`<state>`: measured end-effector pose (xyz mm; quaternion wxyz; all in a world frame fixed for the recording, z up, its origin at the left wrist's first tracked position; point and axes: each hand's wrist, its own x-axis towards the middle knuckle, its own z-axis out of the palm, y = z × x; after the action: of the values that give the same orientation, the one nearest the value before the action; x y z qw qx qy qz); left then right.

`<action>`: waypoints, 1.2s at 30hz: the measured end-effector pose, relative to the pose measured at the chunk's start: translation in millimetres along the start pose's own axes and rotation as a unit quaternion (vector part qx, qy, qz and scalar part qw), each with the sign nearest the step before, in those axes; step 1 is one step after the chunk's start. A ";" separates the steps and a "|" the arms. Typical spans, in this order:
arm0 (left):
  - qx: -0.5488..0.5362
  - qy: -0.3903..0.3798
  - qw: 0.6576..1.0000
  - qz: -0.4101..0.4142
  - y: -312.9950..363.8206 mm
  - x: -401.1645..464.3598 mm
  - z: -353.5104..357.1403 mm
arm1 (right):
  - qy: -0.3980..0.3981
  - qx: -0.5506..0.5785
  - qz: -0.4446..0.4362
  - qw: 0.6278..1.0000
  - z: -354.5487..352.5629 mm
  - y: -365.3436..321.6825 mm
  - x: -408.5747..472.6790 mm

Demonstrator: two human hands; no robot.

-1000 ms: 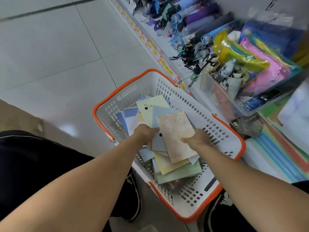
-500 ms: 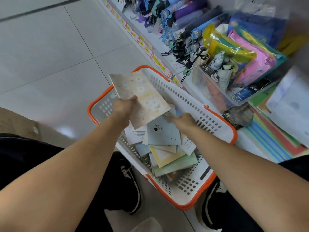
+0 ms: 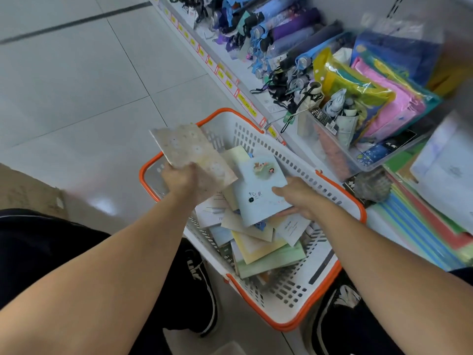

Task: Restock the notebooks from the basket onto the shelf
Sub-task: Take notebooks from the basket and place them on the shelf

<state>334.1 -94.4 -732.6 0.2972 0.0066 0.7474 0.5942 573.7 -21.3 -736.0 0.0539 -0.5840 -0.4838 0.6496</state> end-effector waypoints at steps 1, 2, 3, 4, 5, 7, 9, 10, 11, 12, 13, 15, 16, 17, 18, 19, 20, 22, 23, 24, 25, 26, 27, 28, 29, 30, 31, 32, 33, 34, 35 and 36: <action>-0.011 0.031 0.999 0.033 6.7 -2.2 -0.5 | 0.014 -0.071 -0.054 0.996 -8.3 -15.7 -5.6; -0.006 0.052 0.997 0.060 11.9 -2.9 -2.5 | 0.044 -0.128 -0.111 0.985 -16.2 -30.7 -12.1; 0.024 0.057 0.995 0.079 15.9 -4.2 -5.7 | 0.075 -0.143 -0.163 0.973 -23.4 -44.9 -18.8; 0.067 0.046 0.993 0.088 17.8 -4.4 -8.4 | 0.087 -0.118 -0.200 0.969 -29.7 -57.0 -26.1; 0.099 0.019 0.991 0.084 19.9 -4.9 -9.3 | 0.073 -0.060 -0.221 0.971 -35.4 -66.5 -32.1; 0.089 -0.084 0.992 0.039 29.5 -12.9 -3.0 | 0.008 0.047 -0.225 0.973 -37.5 -81.0 -43.4; 0.021 -0.191 0.981 -0.004 50.9 -32.4 11.4 | -0.022 0.069 -0.224 0.972 -32.0 -88.8 -48.8; -0.024 -0.228 0.973 -0.015 65.2 -43.4 20.0 | -0.016 0.059 -0.229 0.971 -28.7 -92.4 -49.5; -0.057 -0.250 0.966 -0.019 80.1 -53.8 28.5 | -0.005 0.046 -0.241 0.970 -25.5 -96.9 -51.2; -0.070 -0.266 0.961 -0.008 94.7 -62.4 35.8 | 0.004 0.046 -0.248 0.968 -23.9 -102.1 -53.9; -0.072 -0.280 0.957 0.015 108.8 -70.7 41.5 | 0.013 0.065 -0.254 0.965 -23.6 -108.5 -57.2; -0.071 -0.327 0.941 0.051 134.1 -85.4 48.6 | 0.046 0.095 -0.290 0.951 -29.2 -125.7 -67.5; -0.068 -0.359 0.929 0.059 146.2 -93.1 52.5 | 0.079 0.092 -0.317 0.941 -34.1 -136.3 -75.4; -0.065 -0.386 0.918 0.067 157.3 -101.6 57.1 | 0.106 0.092 -0.336 0.931 -40.6 -147.5 -85.2; -0.059 -0.401 0.911 0.081 168.2 -108.1 62.9 | 0.120 0.102 -0.345 0.925 -48.6 -159.2 -96.9; -0.052 -0.407 0.907 0.097 179.4 -115.0 69.3 | 0.118 0.118 -0.350 0.922 -57.8 -170.5 -110.5; -0.050 -0.412 0.903 0.109 191.6 -121.5 76.2 | 0.105 0.129 -0.349 0.922 -67.7 -180.7 -126.6; -0.058 -0.432 0.891 0.126 218.6 -136.2 89.9 | 0.042 0.127 -0.321 0.938 -88.4 -196.7 -159.8; -0.061 -0.441 0.885 0.135 232.4 -143.7 96.7 | 0.019 0.126 -0.312 0.941 -98.5 -203.5 -175.5; -0.064 -0.451 0.878 0.145 246.5 -150.7 104.2 | 0.015 0.135 -0.313 0.940 -108.2 -211.8 -191.0; -0.069 -0.464 0.869 0.156 261.5 -159.2 112.4 | 0.027 0.154 -0.321 0.934 -117.4 -220.3 -204.6; -0.077 -0.480 0.858 0.166 277.4 -168.6 121.9 | 0.043 0.182 -0.334 0.924 -126.6 -229.5 -216.2; -0.086 -0.492 0.849 0.171 293.8 -178.5 133.0 | 0.057 0.210 -0.348 0.912 -136.5 -239.7 -225.2; -0.096 -0.496 0.846 0.171 310.8 -189.0 146.2 | 0.072 0.242 -0.359 0.899 -146.3 -251.0 -232.8; -0.106 -0.493 0.848 0.163 326.8 -199.2 159.4 | 0.085 0.274 -0.364 0.886 -157.3 -262.3 -236.8; -0.106 -0.488 0.853 0.150 340.7 -207.8 172.5 | 0.094 0.312 -0.362 0.873 -169.9 -273.4 -236.2; -0.092 -0.485 0.859 0.139 351.6 -214.7 184.3 | 0.099 0.355 -0.356 0.859 -183.6 -284.2 -232.4; -0.065 -0.481 0.863 0.136 358.9 -219.5 194.3 | 0.107 0.399 -0.346 0.843 -197.9 -294.9 -226.5; -0.033 -0.478 0.866 0.139 363.2 -222.1 201.9 | 0.120 0.439 -0.332 0.826 -212.4 -304.8 -218.4; -0.006 -0.477 0.867 0.145 365.2 -222.2 207.4 | 0.131 0.469 -0.314 0.815 -226.1 -314.1 -208.6; 0.010 -0.479 0.865 0.149 365.8 -221.4 211.2 | 0.137 0.486 -0.298 0.810 -238.4 -322.4 -198.8; 0.018 -0.484 0.862 0.152 366.2 -219.3 214.4 | 0.138 0.492 -0.287 0.810 -249.5 -331.1 -188.8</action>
<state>485.9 123.1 -335.4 0.5276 0.4119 0.5100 0.5402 671.1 174.0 -336.1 0.5840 -0.3979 -0.2324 0.6683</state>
